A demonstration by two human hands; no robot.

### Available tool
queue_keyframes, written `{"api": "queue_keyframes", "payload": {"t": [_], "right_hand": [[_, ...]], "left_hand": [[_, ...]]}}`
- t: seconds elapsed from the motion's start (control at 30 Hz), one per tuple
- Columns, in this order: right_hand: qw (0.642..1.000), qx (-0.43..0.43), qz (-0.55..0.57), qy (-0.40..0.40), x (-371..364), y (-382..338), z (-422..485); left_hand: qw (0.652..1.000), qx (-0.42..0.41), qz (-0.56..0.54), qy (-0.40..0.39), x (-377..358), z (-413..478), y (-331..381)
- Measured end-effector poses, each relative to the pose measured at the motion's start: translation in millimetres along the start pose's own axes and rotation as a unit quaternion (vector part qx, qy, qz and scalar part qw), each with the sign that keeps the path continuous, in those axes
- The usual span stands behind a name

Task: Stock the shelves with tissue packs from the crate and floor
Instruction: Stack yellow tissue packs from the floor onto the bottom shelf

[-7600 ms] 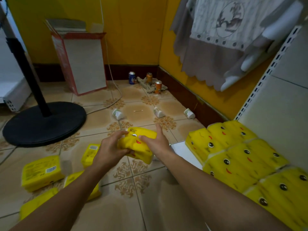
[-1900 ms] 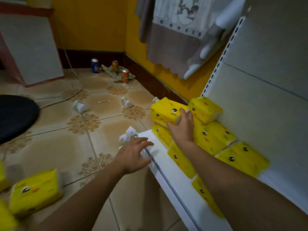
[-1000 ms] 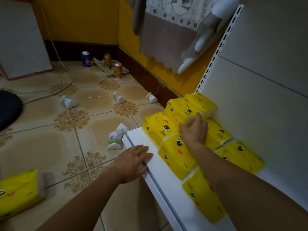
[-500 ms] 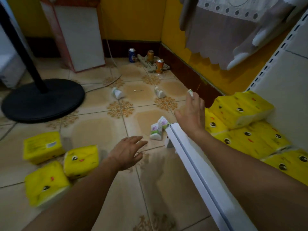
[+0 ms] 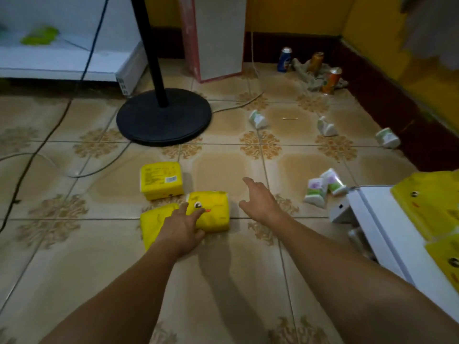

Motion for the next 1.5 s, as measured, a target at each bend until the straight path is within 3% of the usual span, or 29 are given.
{"api": "queue_keyframes", "payload": {"t": [0.27, 0.37, 0.5, 0.73, 0.9, 1.1, 1.27, 1.5], "right_hand": [[0.989, 0.016, 0.036, -0.144, -80, -20, 16], [0.989, 0.004, 0.029, -0.143, -91, -12, 18], [0.988, -0.017, 0.099, -0.119, -88, 0, 23], [0.981, -0.043, 0.087, -0.168, -91, 20, 17], [0.985, -0.061, 0.082, -0.137, -86, 28, 15], [0.968, -0.104, 0.211, -0.091, -59, 46, 12], [0.94, -0.079, 0.327, -0.06, -25, 33, 6], [0.953, -0.053, 0.298, -0.026, 20, 31, -12]], "left_hand": [[0.998, 0.031, 0.01, -0.052, -26, 9, -13], [0.998, 0.057, -0.02, -0.031, -22, 14, -23], [0.997, 0.063, -0.047, -0.01, -21, 12, -28], [0.992, 0.1, -0.072, -0.034, -27, 18, -27], [0.992, 0.095, -0.075, -0.045, -36, 25, -21], [0.949, 0.012, -0.313, -0.022, -8, 21, 15], [0.942, -0.003, -0.331, 0.053, 19, 23, 31], [0.939, -0.025, -0.323, 0.117, 63, 25, 61]]}}
Point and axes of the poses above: each hand's wrist, its own z-axis towards the middle knuckle, its own x-axis out of the back of the hand, y = z × x, the point moved 10 cm from there along z, towards the middle knuckle, and after that the axes turned 1 degree about y, right-handed, at the moved point
